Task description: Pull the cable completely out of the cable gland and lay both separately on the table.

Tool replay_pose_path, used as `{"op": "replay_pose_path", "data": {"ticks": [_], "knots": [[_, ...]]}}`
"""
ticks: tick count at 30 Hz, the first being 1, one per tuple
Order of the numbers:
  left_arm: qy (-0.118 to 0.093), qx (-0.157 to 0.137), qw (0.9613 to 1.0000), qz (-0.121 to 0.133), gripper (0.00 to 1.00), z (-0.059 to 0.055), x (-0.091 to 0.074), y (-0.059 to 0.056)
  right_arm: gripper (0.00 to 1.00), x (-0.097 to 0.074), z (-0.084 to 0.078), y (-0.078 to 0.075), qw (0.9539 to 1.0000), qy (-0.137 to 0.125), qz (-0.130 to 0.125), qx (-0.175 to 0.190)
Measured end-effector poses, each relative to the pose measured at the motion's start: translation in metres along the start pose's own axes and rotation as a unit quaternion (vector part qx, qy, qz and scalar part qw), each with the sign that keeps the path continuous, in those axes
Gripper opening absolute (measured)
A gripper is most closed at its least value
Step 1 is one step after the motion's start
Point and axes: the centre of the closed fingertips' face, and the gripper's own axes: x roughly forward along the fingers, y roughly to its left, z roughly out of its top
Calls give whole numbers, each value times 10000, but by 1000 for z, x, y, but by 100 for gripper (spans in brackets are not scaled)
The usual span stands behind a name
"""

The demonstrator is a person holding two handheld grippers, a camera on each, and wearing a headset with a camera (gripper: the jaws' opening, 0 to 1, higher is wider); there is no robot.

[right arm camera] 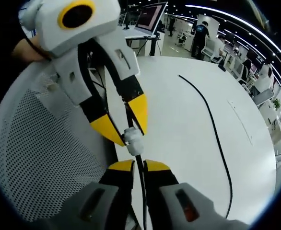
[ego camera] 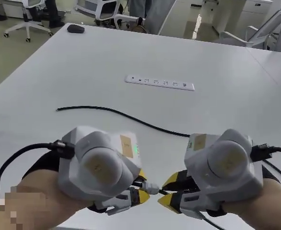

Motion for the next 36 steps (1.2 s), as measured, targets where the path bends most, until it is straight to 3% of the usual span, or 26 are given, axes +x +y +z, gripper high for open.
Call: {"op": "replay_pose_path", "data": {"ticks": [1,7,21,36], "knots": [[-14,-10,10000,8,17,0,0,0,4,0,-1,-4,9999,57,-95,-61],[-35,-29,10000,31,17,1,-1,1,4,-2,-4,-5,9999,-23,-96,44],[-8,-63,9999,80,17,0,-2,4,4,-7,-24,-9,9995,156,-183,209],[-14,-93,9999,101,17,0,-2,5,4,-17,-57,-16,9978,413,-281,439]]}}
